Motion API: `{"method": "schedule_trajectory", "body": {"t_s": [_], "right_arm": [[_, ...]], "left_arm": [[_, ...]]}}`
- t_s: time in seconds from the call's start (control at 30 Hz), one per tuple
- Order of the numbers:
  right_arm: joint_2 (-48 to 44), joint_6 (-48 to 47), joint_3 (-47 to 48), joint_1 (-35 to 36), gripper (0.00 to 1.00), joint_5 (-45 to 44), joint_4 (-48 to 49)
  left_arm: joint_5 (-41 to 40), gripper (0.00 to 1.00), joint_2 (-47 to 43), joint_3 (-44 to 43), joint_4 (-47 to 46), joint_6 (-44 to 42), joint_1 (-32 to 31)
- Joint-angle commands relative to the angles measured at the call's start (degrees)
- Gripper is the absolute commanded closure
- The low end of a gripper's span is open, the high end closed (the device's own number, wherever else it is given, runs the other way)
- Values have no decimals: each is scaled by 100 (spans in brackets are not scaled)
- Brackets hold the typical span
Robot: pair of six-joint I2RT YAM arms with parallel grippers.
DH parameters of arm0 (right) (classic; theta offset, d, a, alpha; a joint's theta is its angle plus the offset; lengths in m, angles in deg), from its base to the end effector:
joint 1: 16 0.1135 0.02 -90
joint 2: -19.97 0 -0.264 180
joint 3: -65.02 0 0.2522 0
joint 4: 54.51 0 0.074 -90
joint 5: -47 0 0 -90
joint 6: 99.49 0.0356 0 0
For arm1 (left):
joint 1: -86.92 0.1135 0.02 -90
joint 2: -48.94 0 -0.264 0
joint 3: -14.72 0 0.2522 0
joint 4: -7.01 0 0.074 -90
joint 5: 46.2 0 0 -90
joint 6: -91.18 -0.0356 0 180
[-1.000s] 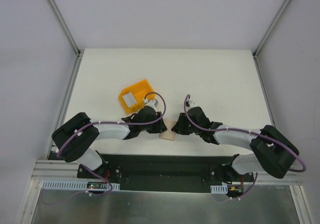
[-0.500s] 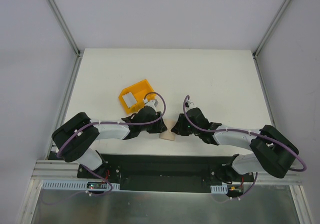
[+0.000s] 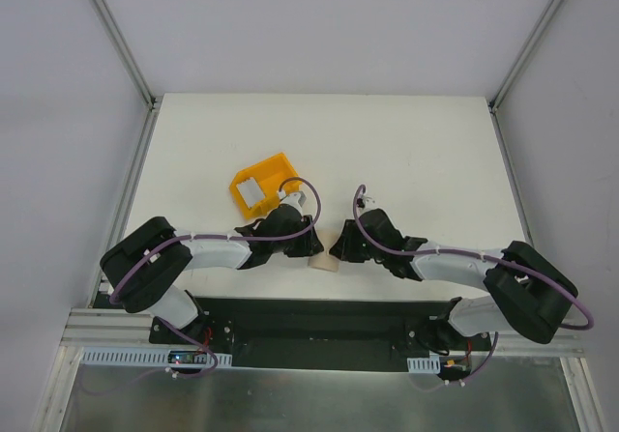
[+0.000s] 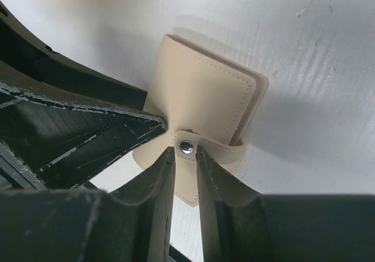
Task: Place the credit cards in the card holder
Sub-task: Close the card holder at the center of the board.
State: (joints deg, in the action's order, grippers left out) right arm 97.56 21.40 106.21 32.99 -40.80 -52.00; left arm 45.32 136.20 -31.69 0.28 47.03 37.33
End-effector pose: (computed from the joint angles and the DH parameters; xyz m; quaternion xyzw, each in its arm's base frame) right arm 0.1678 0.1950 0.1606 -0.1477 0.8699 0.3149 0.3497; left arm 0.1865 -0.2206 0.1508 0.0350 0.8827 -0.3545 0.3065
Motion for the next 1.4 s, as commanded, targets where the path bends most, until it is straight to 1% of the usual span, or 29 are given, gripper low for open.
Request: {"method": "schedule_trajectory", "body": {"t_s": [0.0, 0.1, 0.13, 0.2, 0.33, 0.43, 0.5, 0.57, 0.83, 1.13, 1.37], "right_arm": [[-103, 66, 158, 145, 75, -141, -291], [-173, 75, 193, 225, 75, -185, -422], [-173, 57, 220, 242, 76, -402, -493], [-226, 48, 203, 269, 76, -562, -529], [-243, 31, 299, 269, 79, -685, -801], [-664, 83, 106, 278, 77, -799, -582], [-797, 5, 106, 251, 77, -888, -669], [-832, -40, 132, 216, 77, -835, -854], [-824, 83, 0, 181, 78, -685, -933], [-604, 101, 79, 163, 79, -527, -775], [-384, 31, 255, 137, 79, -501, -713]], "left_arm": [[6, 60, 124, 118, 511, -102, -78], [6, 60, 124, 118, 502, -111, -78], [6, 61, 124, 118, 502, -111, -78], [6, 61, 124, 109, 502, -111, -69], [33, 61, 124, 109, 511, -120, -78], [33, 60, 98, 153, 485, -146, -78], [33, 60, 80, 179, 467, -155, -78], [41, 59, 80, 197, 423, -172, -87], [42, 55, -25, 214, 414, -330, -148], [68, 55, 80, 144, 546, -480, -227], [-81, 56, 265, -23, 783, -506, -359]]}}
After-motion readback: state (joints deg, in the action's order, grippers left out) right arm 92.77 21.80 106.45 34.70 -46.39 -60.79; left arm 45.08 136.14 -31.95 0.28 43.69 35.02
